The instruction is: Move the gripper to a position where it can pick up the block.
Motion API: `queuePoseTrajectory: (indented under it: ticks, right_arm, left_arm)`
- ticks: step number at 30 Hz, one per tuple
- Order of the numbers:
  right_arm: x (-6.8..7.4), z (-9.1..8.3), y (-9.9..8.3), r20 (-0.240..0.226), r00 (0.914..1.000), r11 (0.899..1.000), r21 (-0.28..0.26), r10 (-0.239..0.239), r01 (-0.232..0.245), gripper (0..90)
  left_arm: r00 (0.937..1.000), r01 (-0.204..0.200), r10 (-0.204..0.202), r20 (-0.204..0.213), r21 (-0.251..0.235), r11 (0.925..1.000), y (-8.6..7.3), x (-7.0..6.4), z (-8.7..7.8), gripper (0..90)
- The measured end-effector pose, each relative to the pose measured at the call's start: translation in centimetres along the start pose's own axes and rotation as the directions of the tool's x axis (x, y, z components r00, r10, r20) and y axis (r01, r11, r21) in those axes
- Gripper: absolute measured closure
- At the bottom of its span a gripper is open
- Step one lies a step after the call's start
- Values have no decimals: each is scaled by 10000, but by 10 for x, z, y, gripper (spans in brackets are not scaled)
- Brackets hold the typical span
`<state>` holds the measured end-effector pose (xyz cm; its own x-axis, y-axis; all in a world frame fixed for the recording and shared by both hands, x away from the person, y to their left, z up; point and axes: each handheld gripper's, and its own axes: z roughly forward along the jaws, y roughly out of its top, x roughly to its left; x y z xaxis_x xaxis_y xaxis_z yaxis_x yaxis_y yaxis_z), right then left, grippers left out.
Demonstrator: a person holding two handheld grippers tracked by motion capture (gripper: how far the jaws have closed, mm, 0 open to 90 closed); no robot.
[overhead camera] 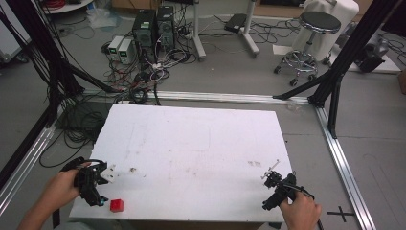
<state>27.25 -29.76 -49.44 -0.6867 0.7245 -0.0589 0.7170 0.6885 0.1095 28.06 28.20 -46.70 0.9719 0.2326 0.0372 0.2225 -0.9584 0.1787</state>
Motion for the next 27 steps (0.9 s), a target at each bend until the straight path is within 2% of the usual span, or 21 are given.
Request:
queuePoseTrajectory:
  ticks: [3, 4, 6, 9, 11, 14, 15, 27]
  right_arm:
    - [0, 0, 0, -13, 10000, 10000, -36, -2, 2, 15]
    - [0, 0, -1, -25, 10000, 10000, -44, 3, -3, 15]
    - [0, 0, -1, -20, 10000, 10000, -9, 36, -36, 15]
    - [-1, 0, -2, -39, 10000, 10000, -63, 45, -45, 15]
    - [-1, 0, -2, -49, 10000, 10000, -53, 44, -44, 15]
    - [-1, 0, -1, -48, 10000, 10000, -40, 47, -47, 15]
    - [0, 0, -1, -45, 10000, 10000, -10, 67, -67, 15]
    - [0, 0, -2, -89, 9999, 10000, -12, 95, -95, 15]
  left_arm:
    - [9996, -291, 291, 42, 26, 9996, 3, -2, 0, 239]
    - [9983, -574, 573, 97, 44, 9983, 5, -4, 0, 240]
    - [9977, -656, 656, 144, 2, 9978, 5, -5, 1, 239]
    - [9921, -1213, 1212, 317, 25, 9926, 8, -10, 2, 239]
    - [9903, -1350, 1346, 350, 85, 9908, 9, -13, 3, 239]
    - [9893, -1419, 1413, 376, 130, 9898, 10, -14, 4, 239]
    - [9897, -1416, 1410, 249, 226, 9897, 11, -16, 5, 240]
    - [9871, -1577, 1565, 334, 381, 9868, 18, -23, 12, 239]
